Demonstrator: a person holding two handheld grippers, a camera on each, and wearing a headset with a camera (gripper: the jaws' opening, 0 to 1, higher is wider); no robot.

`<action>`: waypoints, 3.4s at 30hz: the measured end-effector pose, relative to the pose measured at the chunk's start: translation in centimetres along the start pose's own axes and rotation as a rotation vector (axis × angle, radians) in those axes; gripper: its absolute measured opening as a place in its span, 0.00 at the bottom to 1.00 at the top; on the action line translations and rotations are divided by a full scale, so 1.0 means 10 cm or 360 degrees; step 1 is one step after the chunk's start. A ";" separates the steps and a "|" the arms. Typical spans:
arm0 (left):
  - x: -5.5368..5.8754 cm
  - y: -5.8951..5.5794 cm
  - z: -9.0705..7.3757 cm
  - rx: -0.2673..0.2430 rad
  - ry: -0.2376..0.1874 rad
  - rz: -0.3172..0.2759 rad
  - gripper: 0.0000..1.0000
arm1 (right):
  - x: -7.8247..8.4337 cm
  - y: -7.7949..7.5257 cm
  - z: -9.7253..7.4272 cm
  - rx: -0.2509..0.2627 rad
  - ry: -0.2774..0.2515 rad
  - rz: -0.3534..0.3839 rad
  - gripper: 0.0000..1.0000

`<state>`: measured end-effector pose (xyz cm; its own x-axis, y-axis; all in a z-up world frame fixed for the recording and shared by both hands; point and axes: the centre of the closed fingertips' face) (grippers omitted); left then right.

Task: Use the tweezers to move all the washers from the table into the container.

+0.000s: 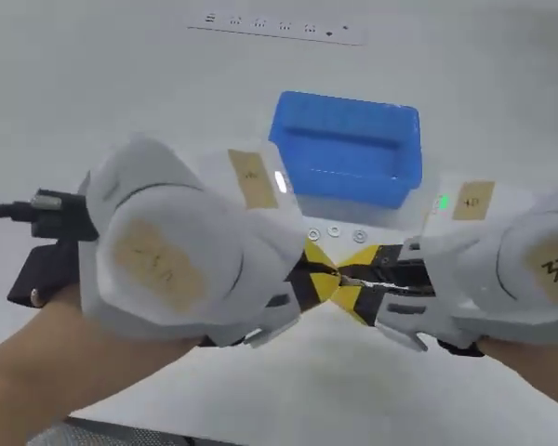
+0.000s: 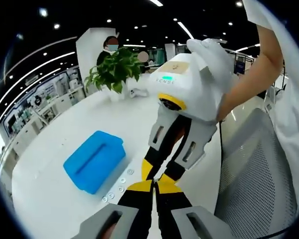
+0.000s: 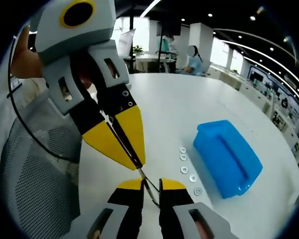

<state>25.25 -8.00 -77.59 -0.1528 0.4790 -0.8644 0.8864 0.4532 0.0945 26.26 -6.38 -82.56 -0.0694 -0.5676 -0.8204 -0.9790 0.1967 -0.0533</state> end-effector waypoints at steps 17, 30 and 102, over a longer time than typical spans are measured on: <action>-0.09 0.33 -0.12 -0.0312 -0.0118 -0.0197 0.25 | -0.26 -0.23 0.14 0.0073 -0.0159 0.0066 0.03; 0.15 0.63 -0.44 -0.0696 -0.0192 -0.0571 0.79 | -0.69 -0.70 0.32 0.0109 -0.0455 0.0334 0.04; 0.39 0.56 -0.48 -0.0838 -0.0108 -0.0671 0.99 | -0.71 -1.50 0.64 0.0427 -0.0488 0.0415 0.03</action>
<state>27.50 0.05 -78.06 -0.3955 0.1403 -0.9077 0.4230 0.9050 -0.0444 42.66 -0.19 -79.61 -0.2071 -0.2181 -0.9537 -0.8495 0.5236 0.0647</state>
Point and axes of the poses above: the centre of the closed fingertips' face, and the gripper's own axes: z roughly forward along the fingers, y roughly to its left, x roughly out of its underside, and after that the axes turned 9 degrees about -y, right-handed
